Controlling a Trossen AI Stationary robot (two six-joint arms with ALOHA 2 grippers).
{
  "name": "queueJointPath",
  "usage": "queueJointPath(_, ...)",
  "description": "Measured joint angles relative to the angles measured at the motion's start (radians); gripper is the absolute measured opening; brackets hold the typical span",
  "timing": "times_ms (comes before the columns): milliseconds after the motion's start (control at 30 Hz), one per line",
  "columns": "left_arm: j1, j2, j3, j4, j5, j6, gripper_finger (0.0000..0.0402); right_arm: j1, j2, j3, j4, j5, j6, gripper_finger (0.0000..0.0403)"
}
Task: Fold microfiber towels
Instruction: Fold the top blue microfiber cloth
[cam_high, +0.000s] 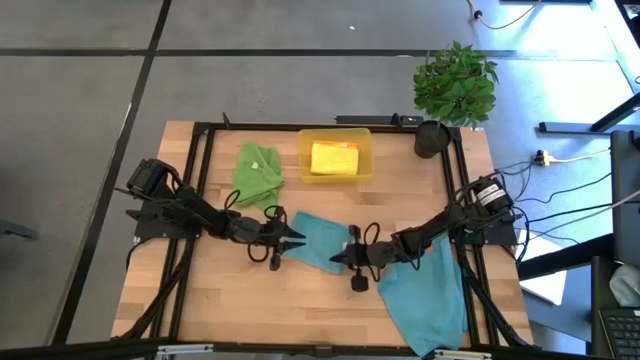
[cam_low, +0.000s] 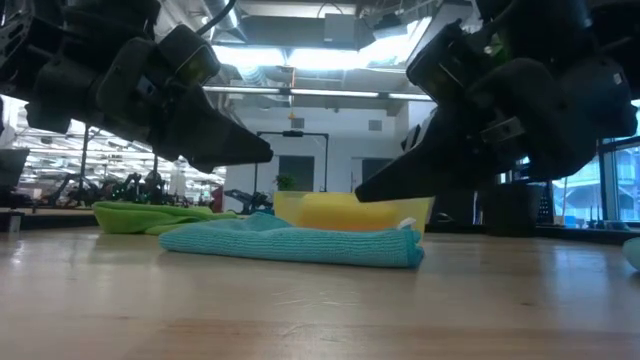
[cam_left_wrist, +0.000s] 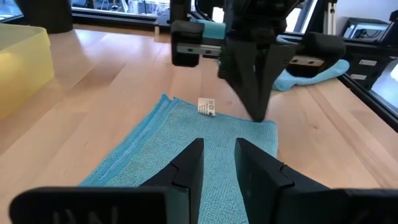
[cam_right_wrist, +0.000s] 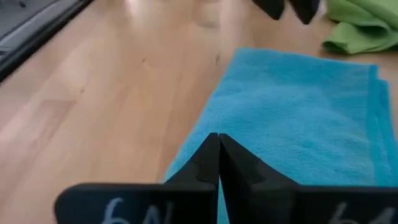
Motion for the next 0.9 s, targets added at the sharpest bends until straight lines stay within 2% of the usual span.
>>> queueJointPath(533,-0.001,0.0,0.002,0.023,0.0,-0.008,0.0084,0.006,0.0,0.0,-0.019,0.009,0.002,0.0018)
queueJointPath(633,-0.011,0.001,0.044,0.021,0.07,0.01,0.0084,0.006,0.0,0.0,-0.021,0.031,0.0,0.0012)
queueJointPath(700,-0.027,0.001,0.093,-0.031,0.109,0.027,0.0084,0.006,-0.006,0.0,-0.043,0.098,-0.001,0.0008)
queueJointPath(800,-0.041,0.001,0.18,-0.188,0.094,0.026,0.0084,0.005,-0.04,-0.001,-0.087,0.208,0.008,0.0006)
queueJointPath(900,-0.044,0.001,0.272,-0.382,0.069,0.006,0.0084,-0.017,-0.092,0.0,-0.188,0.233,0.079,0.001)
